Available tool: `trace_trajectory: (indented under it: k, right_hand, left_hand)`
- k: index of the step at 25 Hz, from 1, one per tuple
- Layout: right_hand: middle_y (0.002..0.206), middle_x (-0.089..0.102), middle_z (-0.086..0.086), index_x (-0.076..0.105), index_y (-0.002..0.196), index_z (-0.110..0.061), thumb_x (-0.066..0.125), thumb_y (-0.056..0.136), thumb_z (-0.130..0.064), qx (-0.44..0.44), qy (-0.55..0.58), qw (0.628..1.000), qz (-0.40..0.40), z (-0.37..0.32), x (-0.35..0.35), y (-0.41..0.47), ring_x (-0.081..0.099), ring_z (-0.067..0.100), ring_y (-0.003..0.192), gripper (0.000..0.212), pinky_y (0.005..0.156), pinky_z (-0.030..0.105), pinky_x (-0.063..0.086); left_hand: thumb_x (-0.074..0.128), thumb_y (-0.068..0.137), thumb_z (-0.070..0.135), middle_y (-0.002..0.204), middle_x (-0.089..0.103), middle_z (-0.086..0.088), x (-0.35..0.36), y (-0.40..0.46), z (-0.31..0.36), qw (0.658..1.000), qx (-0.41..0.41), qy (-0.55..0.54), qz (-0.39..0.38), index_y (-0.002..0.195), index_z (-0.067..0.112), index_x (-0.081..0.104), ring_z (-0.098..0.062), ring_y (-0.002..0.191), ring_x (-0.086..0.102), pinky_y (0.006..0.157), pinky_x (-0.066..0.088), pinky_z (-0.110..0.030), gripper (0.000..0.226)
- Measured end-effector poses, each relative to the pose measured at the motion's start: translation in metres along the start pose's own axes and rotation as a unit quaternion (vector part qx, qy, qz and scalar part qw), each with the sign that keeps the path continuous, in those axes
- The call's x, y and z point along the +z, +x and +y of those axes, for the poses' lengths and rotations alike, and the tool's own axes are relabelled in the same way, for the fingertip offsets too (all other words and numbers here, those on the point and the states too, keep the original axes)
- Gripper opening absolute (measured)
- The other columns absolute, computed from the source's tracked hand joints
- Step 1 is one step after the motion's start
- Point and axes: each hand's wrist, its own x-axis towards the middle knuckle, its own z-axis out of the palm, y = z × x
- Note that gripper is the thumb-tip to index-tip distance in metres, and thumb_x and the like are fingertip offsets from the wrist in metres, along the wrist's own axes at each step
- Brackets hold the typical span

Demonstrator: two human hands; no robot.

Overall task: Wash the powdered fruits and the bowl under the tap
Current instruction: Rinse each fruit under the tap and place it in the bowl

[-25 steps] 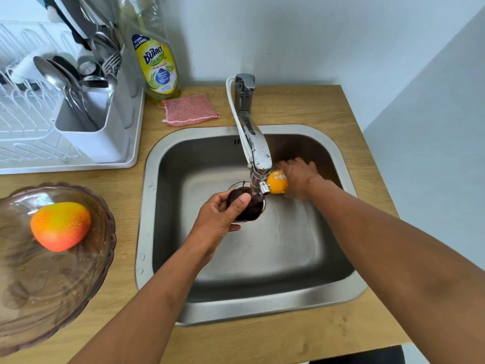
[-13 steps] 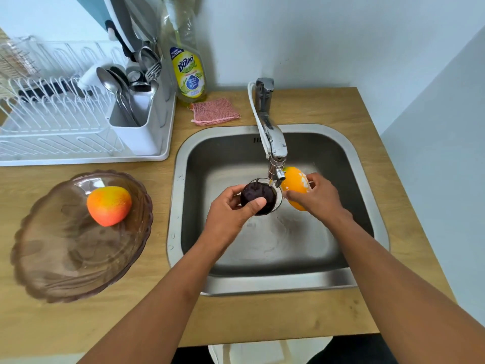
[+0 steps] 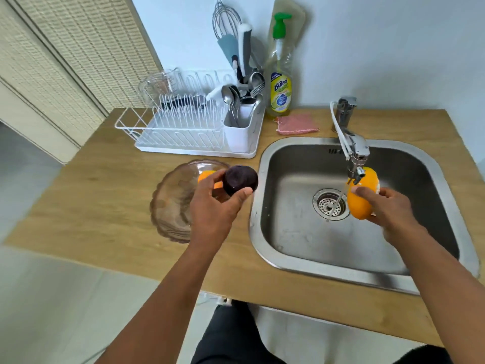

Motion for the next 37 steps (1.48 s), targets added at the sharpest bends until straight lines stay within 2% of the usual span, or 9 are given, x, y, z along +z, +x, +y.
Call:
trace_trajectory:
  k: [3,8,15,18,21,26,29,34,37]
  right_hand:
    - [0.131,0.061,0.015,0.054,0.143,-0.009,0.083,0.083,-0.031,0.010,0.052,0.999,-0.015,0.001,0.004,-0.002,0.063,0.032,0.107,0.070,0.085,0.045,0.054]
    - [0.130,0.058,0.013,0.050,0.144,-0.010,0.082,0.085,-0.030,0.025,0.096,0.995,-0.032,0.005,0.014,-0.002,0.062,0.033,0.110,0.070,0.097,0.049,0.054]
    - [0.122,0.067,0.016,0.062,0.113,-0.013,0.080,0.087,-0.025,0.042,0.095,0.992,-0.075,0.007,0.016,-0.017,0.068,0.029,0.096,0.033,0.079,0.042,0.057]
    - [0.118,0.072,0.014,0.068,0.105,-0.015,0.084,0.083,-0.029,0.041,0.081,0.994,-0.061,0.013,0.014,-0.021,0.071,0.030,0.099,0.031,0.078,0.041,0.061]
    - [0.116,0.074,0.014,0.070,0.108,-0.012,0.086,0.079,-0.031,0.045,0.083,0.994,-0.050,0.017,0.016,-0.021,0.074,0.030,0.101,0.038,0.081,0.043,0.063]
    - [0.116,0.075,0.011,0.071,0.115,-0.014,0.089,0.075,-0.035,0.044,0.085,0.994,-0.048,0.019,0.017,-0.022,0.074,0.028,0.102,0.048,0.083,0.042,0.064]
    - [0.116,0.075,0.008,0.071,0.116,-0.018,0.088,0.076,-0.038,0.035,0.079,0.995,-0.048,0.017,0.016,-0.024,0.074,0.027,0.104,0.048,0.085,0.044,0.064]
    - [0.117,0.073,0.006,0.067,0.122,-0.023,0.087,0.075,-0.051,0.013,0.035,0.998,-0.047,0.016,0.013,-0.026,0.073,0.027,0.104,0.059,0.090,0.049,0.063]
    - [0.113,0.073,0.003,0.066,0.124,-0.026,0.085,0.077,-0.052,-0.011,-0.002,0.999,-0.040,0.019,0.010,-0.027,0.072,0.024,0.101,0.057,0.087,0.042,0.063]
  left_hand:
    - [0.088,0.080,0.026,0.112,0.074,0.004,-0.047,0.007,-0.019,0.993,-0.049,0.047,0.098,0.125,0.019,0.068,-0.003,0.090,0.069,0.076,0.045,-0.003,0.050]
    - [0.083,0.084,0.029,0.129,0.069,-0.016,-0.074,0.039,-0.059,0.974,-0.137,0.143,0.110,0.133,0.004,0.060,-0.035,0.123,0.063,0.099,0.046,-0.037,0.060]
    - [0.077,0.083,0.043,0.127,0.067,-0.023,-0.056,0.060,-0.082,0.961,-0.106,0.242,0.086,0.129,0.005,0.062,-0.045,0.120,0.061,0.101,0.051,-0.053,0.061]
    - [0.074,0.090,0.029,0.135,0.056,-0.030,-0.046,0.040,-0.071,0.955,-0.027,0.252,0.156,0.134,-0.001,0.055,-0.049,0.128,0.049,0.106,0.042,-0.058,0.058]
    - [0.067,0.092,0.023,0.122,0.064,-0.016,-0.026,0.013,-0.032,0.960,0.022,0.205,0.191,0.121,0.006,0.063,-0.042,0.113,0.060,0.093,0.048,-0.050,0.034]
    - [0.065,0.097,0.015,0.103,0.072,0.000,0.055,-0.013,0.007,0.993,0.085,0.080,0.021,0.110,0.013,0.070,-0.017,0.082,0.065,0.080,0.052,-0.033,0.014]
    - [0.065,0.098,0.024,0.099,0.075,0.006,0.114,-0.014,0.013,0.989,0.050,0.028,-0.140,0.110,0.022,0.073,-0.009,0.088,0.070,0.082,0.061,-0.032,0.015]
    - [0.063,0.102,0.040,0.128,0.071,-0.003,0.185,0.000,0.033,0.907,-0.164,-0.144,-0.359,0.137,0.024,0.063,-0.025,0.115,0.071,0.089,0.063,-0.037,0.038]
    - [0.071,0.096,0.044,0.131,0.072,-0.006,0.204,0.007,0.031,0.874,-0.201,-0.163,-0.411,0.135,0.026,0.064,-0.030,0.116,0.072,0.096,0.062,-0.047,0.043]
